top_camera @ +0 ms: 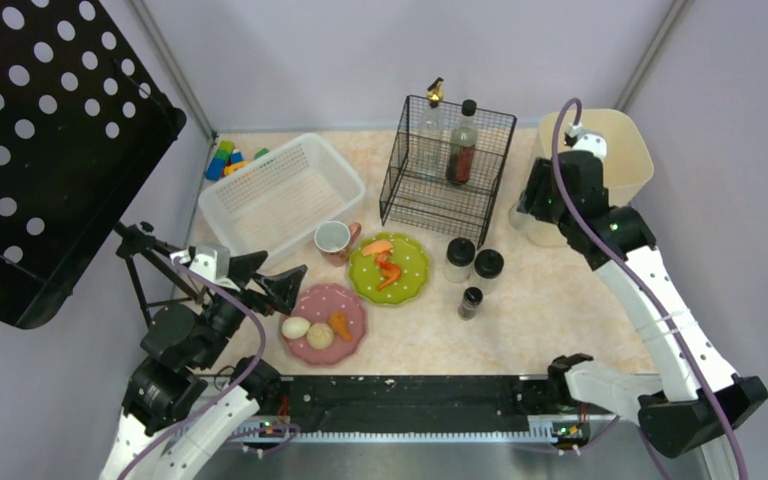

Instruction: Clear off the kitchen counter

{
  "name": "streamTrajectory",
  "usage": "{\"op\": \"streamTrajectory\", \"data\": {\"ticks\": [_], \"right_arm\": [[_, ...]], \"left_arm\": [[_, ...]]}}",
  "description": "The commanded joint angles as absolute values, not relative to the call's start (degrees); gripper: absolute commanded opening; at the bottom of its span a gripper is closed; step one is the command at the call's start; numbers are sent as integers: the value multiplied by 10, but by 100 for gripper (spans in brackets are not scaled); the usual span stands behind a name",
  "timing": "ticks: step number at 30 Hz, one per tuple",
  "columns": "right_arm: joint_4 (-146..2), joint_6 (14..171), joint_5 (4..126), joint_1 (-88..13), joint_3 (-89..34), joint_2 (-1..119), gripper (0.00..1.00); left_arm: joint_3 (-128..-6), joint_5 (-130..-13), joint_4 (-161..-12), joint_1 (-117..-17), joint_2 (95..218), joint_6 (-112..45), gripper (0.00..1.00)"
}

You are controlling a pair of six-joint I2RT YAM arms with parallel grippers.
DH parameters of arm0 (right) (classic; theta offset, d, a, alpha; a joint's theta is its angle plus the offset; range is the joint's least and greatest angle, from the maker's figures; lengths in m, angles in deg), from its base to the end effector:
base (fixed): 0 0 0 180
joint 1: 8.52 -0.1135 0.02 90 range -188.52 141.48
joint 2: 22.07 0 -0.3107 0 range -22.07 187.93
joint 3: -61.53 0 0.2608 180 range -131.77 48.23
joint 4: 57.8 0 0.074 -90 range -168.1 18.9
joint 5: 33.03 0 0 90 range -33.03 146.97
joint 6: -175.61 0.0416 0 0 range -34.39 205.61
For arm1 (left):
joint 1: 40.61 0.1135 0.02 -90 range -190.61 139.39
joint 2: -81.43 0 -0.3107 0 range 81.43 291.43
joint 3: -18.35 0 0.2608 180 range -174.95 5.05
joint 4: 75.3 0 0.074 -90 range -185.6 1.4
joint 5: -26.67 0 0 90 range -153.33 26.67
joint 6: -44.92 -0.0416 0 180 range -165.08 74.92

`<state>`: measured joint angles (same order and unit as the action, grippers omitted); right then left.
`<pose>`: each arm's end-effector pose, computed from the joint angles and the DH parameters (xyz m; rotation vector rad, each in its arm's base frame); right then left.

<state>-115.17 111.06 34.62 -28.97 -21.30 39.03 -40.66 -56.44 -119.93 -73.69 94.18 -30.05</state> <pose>0.1962 0.0563 0.4165 0.3087 2.1178 0.0390 0.0132 -0.0027 0.3738 0.1500 1.5634 -0.5712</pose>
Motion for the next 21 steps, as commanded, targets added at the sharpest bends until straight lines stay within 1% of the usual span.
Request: {"op": "streamTrajectory", "data": {"ticks": [1,10,16,21], "right_arm": [[-1134,1080,355,-287,-305,424,0],[-1086,1091,426,-296,-418,536,0],[-1055,1093,403,-331,-482,610,0],[-1043,1099,402,-335,-533,683,0]], "left_arm": [[-407,-564,-1184,-733,942,-300,94],[-408,-562,-1184,-733,945,-300,94],[-409,-562,-1185,-733,946,-300,94],[-409,-560,-1186,-732,944,-300,94]]}}
